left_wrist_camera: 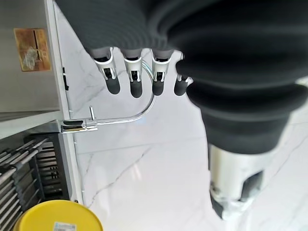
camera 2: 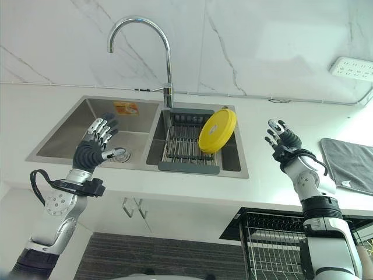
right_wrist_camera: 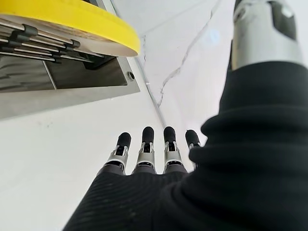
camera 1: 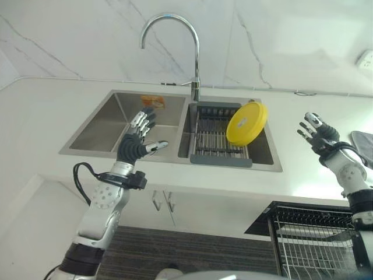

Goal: Place the dishes in the dishwasher.

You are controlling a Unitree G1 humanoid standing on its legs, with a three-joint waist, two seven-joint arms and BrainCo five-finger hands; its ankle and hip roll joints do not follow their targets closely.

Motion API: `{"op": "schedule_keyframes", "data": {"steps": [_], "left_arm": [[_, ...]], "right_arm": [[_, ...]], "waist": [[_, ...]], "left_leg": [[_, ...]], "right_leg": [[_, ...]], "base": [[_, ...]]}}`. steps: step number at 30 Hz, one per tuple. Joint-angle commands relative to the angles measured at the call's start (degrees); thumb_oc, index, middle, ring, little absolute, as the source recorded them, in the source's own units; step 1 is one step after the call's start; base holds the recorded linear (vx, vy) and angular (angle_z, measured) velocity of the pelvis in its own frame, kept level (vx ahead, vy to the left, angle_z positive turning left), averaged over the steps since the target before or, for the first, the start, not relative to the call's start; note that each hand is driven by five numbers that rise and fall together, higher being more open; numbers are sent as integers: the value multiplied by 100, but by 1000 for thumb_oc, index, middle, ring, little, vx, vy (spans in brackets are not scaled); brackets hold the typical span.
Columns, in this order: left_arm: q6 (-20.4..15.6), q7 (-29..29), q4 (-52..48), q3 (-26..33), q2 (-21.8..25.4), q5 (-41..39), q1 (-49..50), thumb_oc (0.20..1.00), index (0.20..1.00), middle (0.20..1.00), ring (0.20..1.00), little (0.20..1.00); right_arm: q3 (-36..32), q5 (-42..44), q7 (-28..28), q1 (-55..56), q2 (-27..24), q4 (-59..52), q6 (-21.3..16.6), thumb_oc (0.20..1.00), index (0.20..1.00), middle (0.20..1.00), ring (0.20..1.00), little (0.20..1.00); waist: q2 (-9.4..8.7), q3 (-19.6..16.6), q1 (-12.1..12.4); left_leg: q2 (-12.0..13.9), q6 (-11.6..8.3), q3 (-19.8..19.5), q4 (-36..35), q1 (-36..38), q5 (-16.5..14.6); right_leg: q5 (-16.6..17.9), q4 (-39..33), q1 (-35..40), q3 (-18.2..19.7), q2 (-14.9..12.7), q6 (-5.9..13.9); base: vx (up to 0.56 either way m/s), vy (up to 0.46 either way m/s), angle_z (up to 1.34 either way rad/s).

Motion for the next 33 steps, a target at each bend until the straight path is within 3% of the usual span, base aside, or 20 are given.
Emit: {"op": "schedule_keyframes", "data": {"steps": [1,14,33], "left_arm": [[-353,124,-16,-282,261,-115,-581,1000,1000,1000,1000,1000],[-299,60,-18,-261,389,-161,-582,1000,1000,1000,1000,1000],[-20,-105,-104,-292,535,-192,-629,1000,1000,1000,1000,1000]], "right_arm": [[293,-243,255,-755,-557,193,-75,1000,1000,1000,1000,1000],[629,-507,489,-1095,-715,559,76,1000,1000,1000,1000,1000],[1050,-621,698,-1461,-479,1124,174,1000,1000,1000,1000,1000]], "waist": [[-63,-121,200],[-64,-97,295],[25,-29,454]], "left_leg": [[123,-30,-9,-3,65,-651],[89,-48,-84,-3,51,-630],[61,-74,-172,-3,88,-643]], "right_leg": [[-861,40,271,-30,-301,259],[-869,40,298,-104,-314,260],[-932,40,390,-272,-339,265]], "base": [[0,0,0],[4,-1,0],[32,-10,7]]}}
